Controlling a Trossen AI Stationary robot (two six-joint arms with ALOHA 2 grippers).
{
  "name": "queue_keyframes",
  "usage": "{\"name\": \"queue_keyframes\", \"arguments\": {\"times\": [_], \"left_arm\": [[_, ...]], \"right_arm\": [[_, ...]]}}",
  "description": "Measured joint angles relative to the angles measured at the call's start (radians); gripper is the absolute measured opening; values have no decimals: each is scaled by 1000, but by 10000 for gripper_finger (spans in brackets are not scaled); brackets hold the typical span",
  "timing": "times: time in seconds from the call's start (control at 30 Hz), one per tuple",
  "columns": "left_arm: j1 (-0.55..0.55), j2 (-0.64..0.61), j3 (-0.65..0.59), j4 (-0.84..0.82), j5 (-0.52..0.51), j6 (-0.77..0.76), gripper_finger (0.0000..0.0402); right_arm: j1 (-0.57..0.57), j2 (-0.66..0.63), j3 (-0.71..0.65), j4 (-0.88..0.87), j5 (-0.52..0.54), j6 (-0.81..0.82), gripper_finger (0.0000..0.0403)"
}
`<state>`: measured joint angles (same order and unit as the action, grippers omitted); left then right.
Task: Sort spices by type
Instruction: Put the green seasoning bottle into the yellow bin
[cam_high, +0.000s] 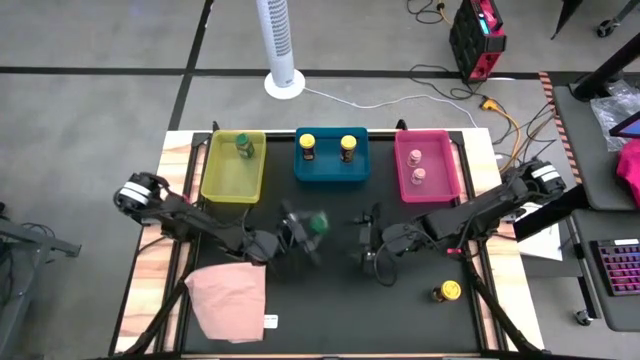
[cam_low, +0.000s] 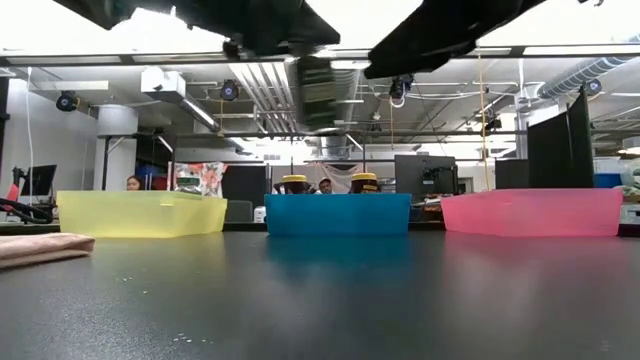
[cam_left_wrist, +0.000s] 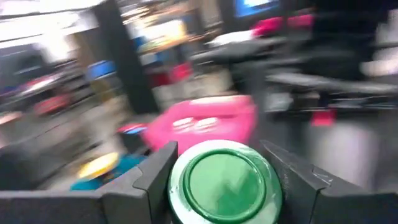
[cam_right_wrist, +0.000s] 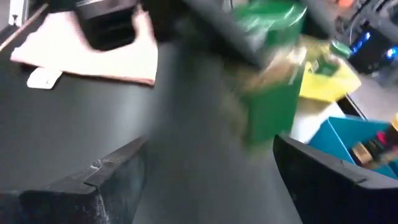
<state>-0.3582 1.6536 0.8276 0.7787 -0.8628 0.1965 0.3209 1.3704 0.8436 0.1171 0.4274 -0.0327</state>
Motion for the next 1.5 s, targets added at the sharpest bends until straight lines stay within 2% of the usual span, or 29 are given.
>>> {"name": "queue_keyframes", "arguments": {"times": [0.13, 0.2, 0.33, 0.63, 0.77, 0.9, 1.1, 1.2, 1.3, 1.43, 1.5], "left_arm": [[1, -79, -2, -121, -334, -68, 182], [3, -125, -13, -183, -456, -97, 182], [10, -235, -65, -247, -528, -154, 182], [93, -525, -315, -280, -540, -349, 182], [133, -606, -397, -280, -526, -438, 182], [169, -640, -435, -282, -524, -469, 182], [210, -652, -409, -327, -514, -473, 182], [233, -655, -380, -456, -500, -533, 182], [265, -672, -323, -663, -437, -621, 182], [338, -679, -187, -1094, -316, -854, 182], [360, -670, -123, -1300, -304, -991, 182]], "right_arm": [[-1, -51, 0, -116, 45, 93, 324], [-2, -71, -6, -152, 66, 135, 317], [-1, -88, -38, -162, 72, 164, 298], [-1, -90, -81, -102, 72, 111, 258], [-1, -92, -82, -86, 72, 84, 242], [-1, -93, -82, -83, 72, 71, 231], [-1, -93, -85, -84, 72, 67, 227], [-1, -93, -87, -83, 71, 67, 230], [-1, -93, -93, -84, 71, 71, 233], [-1, -93, -95, -83, 71, 72, 236], [-1, -93, -95, -83, 71, 74, 238]]}}
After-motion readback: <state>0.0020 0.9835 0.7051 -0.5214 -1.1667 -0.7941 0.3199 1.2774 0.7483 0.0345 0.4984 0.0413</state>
